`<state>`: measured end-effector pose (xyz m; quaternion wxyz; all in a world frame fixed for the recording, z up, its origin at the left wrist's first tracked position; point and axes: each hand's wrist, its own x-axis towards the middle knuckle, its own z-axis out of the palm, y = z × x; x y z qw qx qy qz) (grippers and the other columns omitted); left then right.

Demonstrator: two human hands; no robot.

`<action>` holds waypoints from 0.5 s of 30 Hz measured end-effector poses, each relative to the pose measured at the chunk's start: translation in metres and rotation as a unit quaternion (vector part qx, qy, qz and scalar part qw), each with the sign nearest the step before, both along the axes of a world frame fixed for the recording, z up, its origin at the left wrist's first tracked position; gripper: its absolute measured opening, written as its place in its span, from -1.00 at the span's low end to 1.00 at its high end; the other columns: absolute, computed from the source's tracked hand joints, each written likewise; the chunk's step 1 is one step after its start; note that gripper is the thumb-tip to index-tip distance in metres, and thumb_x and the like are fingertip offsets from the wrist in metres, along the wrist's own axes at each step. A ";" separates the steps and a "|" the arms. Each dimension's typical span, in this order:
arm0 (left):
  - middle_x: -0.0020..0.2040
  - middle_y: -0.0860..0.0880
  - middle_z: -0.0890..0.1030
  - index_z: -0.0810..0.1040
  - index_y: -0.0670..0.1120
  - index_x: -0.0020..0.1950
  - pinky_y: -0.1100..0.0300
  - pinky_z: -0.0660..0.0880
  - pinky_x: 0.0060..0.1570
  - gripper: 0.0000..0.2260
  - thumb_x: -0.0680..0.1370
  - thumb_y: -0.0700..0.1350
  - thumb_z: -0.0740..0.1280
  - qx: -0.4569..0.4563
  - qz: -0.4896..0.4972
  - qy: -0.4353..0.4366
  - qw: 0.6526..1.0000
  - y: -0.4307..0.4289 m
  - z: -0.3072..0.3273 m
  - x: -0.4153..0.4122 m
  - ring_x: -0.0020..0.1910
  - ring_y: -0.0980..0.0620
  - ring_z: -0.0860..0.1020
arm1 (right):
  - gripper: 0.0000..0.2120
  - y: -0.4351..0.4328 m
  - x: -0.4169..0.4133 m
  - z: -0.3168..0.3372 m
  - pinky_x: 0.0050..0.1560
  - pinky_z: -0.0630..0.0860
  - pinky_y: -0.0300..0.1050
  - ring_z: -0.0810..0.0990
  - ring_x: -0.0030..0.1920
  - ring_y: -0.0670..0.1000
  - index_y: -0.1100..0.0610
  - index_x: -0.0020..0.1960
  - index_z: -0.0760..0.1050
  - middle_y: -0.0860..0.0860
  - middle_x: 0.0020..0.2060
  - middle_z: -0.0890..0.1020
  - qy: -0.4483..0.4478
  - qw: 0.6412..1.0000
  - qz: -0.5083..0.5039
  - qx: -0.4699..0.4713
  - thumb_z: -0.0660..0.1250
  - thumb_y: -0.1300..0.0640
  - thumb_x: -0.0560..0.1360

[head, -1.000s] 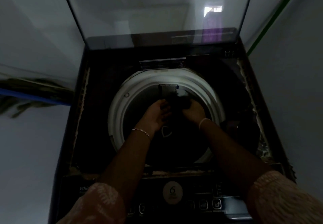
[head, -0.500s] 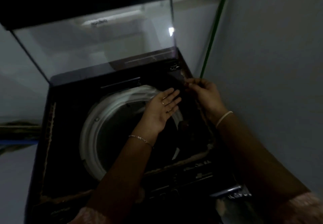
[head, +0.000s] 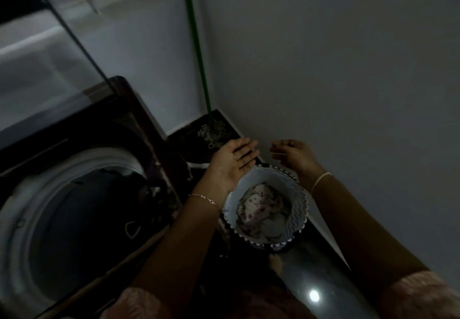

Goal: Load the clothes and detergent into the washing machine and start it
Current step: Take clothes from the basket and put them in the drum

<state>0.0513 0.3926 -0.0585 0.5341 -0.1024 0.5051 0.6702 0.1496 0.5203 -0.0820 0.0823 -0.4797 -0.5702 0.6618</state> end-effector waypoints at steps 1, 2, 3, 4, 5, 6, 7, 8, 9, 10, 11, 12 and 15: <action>0.26 -0.09 0.58 0.53 -0.11 0.13 0.17 0.46 0.11 -0.78 0.62 -0.06 0.17 -0.007 0.000 -0.009 1.000 0.011 -0.006 0.006 0.16 -0.05 0.55 | -0.75 0.010 0.010 -0.007 -0.44 0.43 -0.37 0.52 -0.10 0.05 0.41 0.17 0.51 0.33 0.11 0.60 -0.007 1.000 -0.006 -0.009 0.25 0.30 0.55; 0.28 -0.09 0.57 0.53 -0.11 0.13 0.17 0.47 0.09 -0.78 0.63 -0.06 0.15 -0.014 -0.002 -0.015 1.000 0.021 -0.013 0.011 0.15 -0.04 0.55 | -0.74 0.019 0.019 -0.013 -0.48 0.42 -0.42 0.52 -0.13 0.04 0.43 0.18 0.49 0.35 0.15 0.57 -0.015 1.000 -0.007 -0.015 0.25 0.30 0.55; 0.29 -0.09 0.55 0.52 -0.11 0.14 0.16 0.46 0.10 -0.78 0.63 -0.06 0.14 -0.019 -0.001 -0.023 1.000 0.030 -0.020 0.015 0.14 -0.03 0.55 | -0.73 0.028 0.026 -0.020 -0.51 0.41 -0.45 0.51 -0.18 0.04 0.44 0.18 0.49 0.36 0.16 0.56 -0.023 1.000 -0.005 -0.018 0.26 0.30 0.54; 0.31 -0.08 0.54 0.50 -0.12 0.18 0.14 0.45 0.14 -0.76 0.64 -0.06 0.12 -0.027 0.000 -0.027 0.999 0.039 -0.026 0.019 0.16 -0.04 0.54 | -0.74 0.036 0.034 -0.028 -0.51 0.40 -0.45 0.51 -0.23 0.02 0.44 0.17 0.49 0.36 0.14 0.57 -0.034 0.999 -0.001 -0.014 0.26 0.30 0.54; 0.33 -0.08 0.52 0.48 -0.13 0.25 0.12 0.41 0.21 -0.73 0.65 -0.06 0.11 -0.035 0.002 -0.033 0.999 0.046 -0.031 0.023 0.22 -0.05 0.51 | -0.74 0.043 0.039 -0.035 -0.51 0.41 -0.44 0.51 -0.26 0.00 0.46 0.15 0.50 0.37 0.12 0.58 -0.043 0.999 0.004 -0.012 0.27 0.31 0.53; 0.35 -0.08 0.49 0.44 -0.14 0.32 0.10 0.37 0.27 -0.69 0.66 -0.06 0.09 -0.048 0.005 -0.039 0.998 0.053 -0.038 0.027 0.30 -0.06 0.47 | -0.74 0.050 0.044 -0.043 -0.50 0.41 -0.44 0.50 -0.27 -0.01 0.48 0.14 0.49 0.38 0.09 0.59 -0.053 0.998 0.013 -0.006 0.27 0.32 0.53; 0.38 -0.08 0.47 0.40 -0.15 0.38 0.10 0.34 0.29 -0.66 0.67 -0.06 0.07 -0.063 0.011 -0.049 0.997 0.058 -0.045 0.030 0.34 -0.06 0.44 | -0.75 0.056 0.048 -0.052 -0.48 0.43 -0.42 0.50 -0.27 -0.01 0.48 0.13 0.50 0.36 0.03 0.60 -0.061 0.998 0.017 -0.010 0.26 0.33 0.53; 0.41 -0.08 0.43 0.36 -0.16 0.41 0.11 0.34 0.26 -0.64 0.67 -0.06 0.05 -0.075 0.015 -0.052 0.996 0.062 -0.053 0.033 0.34 -0.06 0.44 | -0.77 0.059 0.051 -0.060 -0.46 0.45 -0.40 0.51 -0.27 0.00 0.46 0.12 0.51 0.30 -0.03 0.60 -0.067 0.997 0.021 -0.015 0.27 0.34 0.53; 0.44 -0.11 0.39 0.32 -0.18 0.44 0.14 0.37 0.18 -0.63 0.67 -0.07 0.05 -0.081 0.012 -0.055 0.995 0.064 -0.061 0.036 0.27 -0.06 0.48 | -0.82 0.060 0.053 -0.070 -0.42 0.46 -0.37 0.52 -0.25 0.02 0.42 0.07 0.54 0.23 -0.10 0.59 -0.075 0.996 0.033 -0.022 0.28 0.34 0.53; 0.46 -0.16 0.35 0.28 -0.23 0.46 0.18 0.38 0.08 -0.61 0.67 -0.09 0.05 -0.095 0.003 -0.053 0.994 0.065 -0.069 0.039 0.17 -0.09 0.50 | -0.88 0.060 0.056 -0.080 -0.38 0.46 -0.32 0.52 -0.25 0.04 0.36 -0.04 0.58 0.18 -0.18 0.59 -0.087 0.995 0.048 -0.026 0.29 0.33 0.52; 0.45 -0.22 0.34 0.24 -0.30 0.46 0.19 0.35 0.01 -0.58 0.67 -0.10 0.05 -0.106 -0.009 -0.055 0.993 0.067 -0.081 0.040 0.12 -0.18 0.50 | -0.89 0.060 0.058 -0.090 -0.33 0.47 -0.27 0.52 -0.24 0.07 0.26 -0.17 0.59 0.14 -0.26 0.59 -0.103 0.993 0.056 -0.028 0.31 0.32 0.50; 0.40 -0.27 0.38 0.22 -0.31 0.47 0.17 0.33 0.00 -0.56 0.66 -0.09 0.07 -0.128 -0.014 -0.055 0.990 0.069 -0.092 0.041 0.14 -0.23 0.49 | -0.83 0.061 0.061 -0.106 -0.26 0.48 -0.20 0.52 -0.23 0.08 0.19 -0.25 0.57 0.11 -0.31 0.58 -0.113 0.991 0.056 -0.044 0.33 0.30 0.50; 0.21 -0.15 0.54 0.44 -0.11 0.37 0.13 0.35 0.01 -0.63 0.60 0.00 0.20 -0.193 -0.006 -0.036 0.980 0.073 -0.132 0.042 0.10 -0.05 0.52 | -0.85 0.057 0.067 -0.141 -0.07 0.57 -0.07 0.58 -0.20 0.06 0.18 -0.21 0.57 0.19 -0.17 0.62 -0.124 0.988 0.067 -0.070 0.32 0.28 0.52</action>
